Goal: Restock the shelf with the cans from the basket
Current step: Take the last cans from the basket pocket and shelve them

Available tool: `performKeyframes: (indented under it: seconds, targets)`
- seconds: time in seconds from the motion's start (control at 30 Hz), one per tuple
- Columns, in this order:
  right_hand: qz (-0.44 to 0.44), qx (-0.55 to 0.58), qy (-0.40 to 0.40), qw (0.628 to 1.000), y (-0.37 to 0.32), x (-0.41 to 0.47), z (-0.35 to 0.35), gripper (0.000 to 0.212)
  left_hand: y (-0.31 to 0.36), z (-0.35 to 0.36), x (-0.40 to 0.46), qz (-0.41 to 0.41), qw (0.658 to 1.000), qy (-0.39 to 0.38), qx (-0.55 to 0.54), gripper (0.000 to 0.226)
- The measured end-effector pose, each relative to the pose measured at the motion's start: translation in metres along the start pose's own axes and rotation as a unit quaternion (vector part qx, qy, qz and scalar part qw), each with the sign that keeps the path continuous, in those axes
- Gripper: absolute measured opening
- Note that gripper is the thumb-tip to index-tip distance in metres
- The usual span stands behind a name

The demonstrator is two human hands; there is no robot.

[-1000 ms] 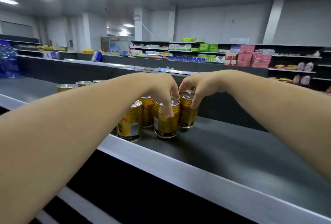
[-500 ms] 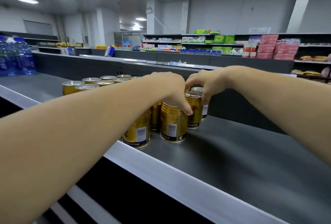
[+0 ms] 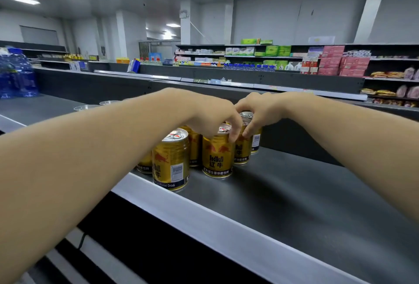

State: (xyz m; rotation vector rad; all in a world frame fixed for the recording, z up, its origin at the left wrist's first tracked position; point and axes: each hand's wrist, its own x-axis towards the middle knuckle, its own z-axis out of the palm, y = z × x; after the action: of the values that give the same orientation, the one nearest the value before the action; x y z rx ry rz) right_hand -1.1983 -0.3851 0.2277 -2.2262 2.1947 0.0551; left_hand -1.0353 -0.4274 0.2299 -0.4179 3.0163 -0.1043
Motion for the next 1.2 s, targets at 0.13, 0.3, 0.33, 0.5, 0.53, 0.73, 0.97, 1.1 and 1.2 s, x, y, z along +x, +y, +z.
performKeyframes:
  seconds: [0.13,0.3,0.33,0.5,0.53,0.73,0.97,1.1,1.2]
  targets:
    - [-0.003,0.027,-0.003,1.000,0.000,0.001,0.001,0.057,-0.006,0.012,-0.002,0.004,0.997,0.056,-0.053,0.033]
    - [-0.010,0.056,-0.015,0.998,0.001,0.003,0.001,0.057,-0.016,0.018,0.000,-0.006,0.992,0.110,-0.058,0.039]
    - [-0.011,0.055,-0.019,0.998,0.001,0.004,0.001,0.057,-0.017,0.018,0.000,-0.002,0.992,0.108,-0.068,0.038]
    - [-0.018,0.061,-0.025,0.998,0.002,0.004,0.003,0.051,-0.018,0.022,-0.003,-0.001,0.989,0.113,-0.091,0.035]
    - [-0.017,0.059,-0.024,0.998,0.001,0.004,0.004,0.052,-0.017,0.023,-0.003,-0.001,0.989,0.115,-0.089,0.035]
    - [-0.004,0.035,-0.003,0.999,-0.012,-0.006,0.009,0.057,-0.014,0.026,-0.007,-0.011,0.991,0.125,-0.054,0.042]
    - [0.014,-0.076,0.093,0.993,-0.075,-0.080,0.011,0.049,0.015,0.032,-0.065,0.013,0.975,0.217,-0.046,0.047]
    - [0.023,-0.075,0.118,0.990,-0.147,-0.150,0.050,0.046,0.052,0.065,-0.132,0.086,0.970,0.212,-0.084,0.036]
    - [0.058,-0.035,0.081,0.994,-0.204,-0.197,0.108,0.046,0.079,0.118,-0.181,0.136,0.967,0.156,-0.148,0.037]
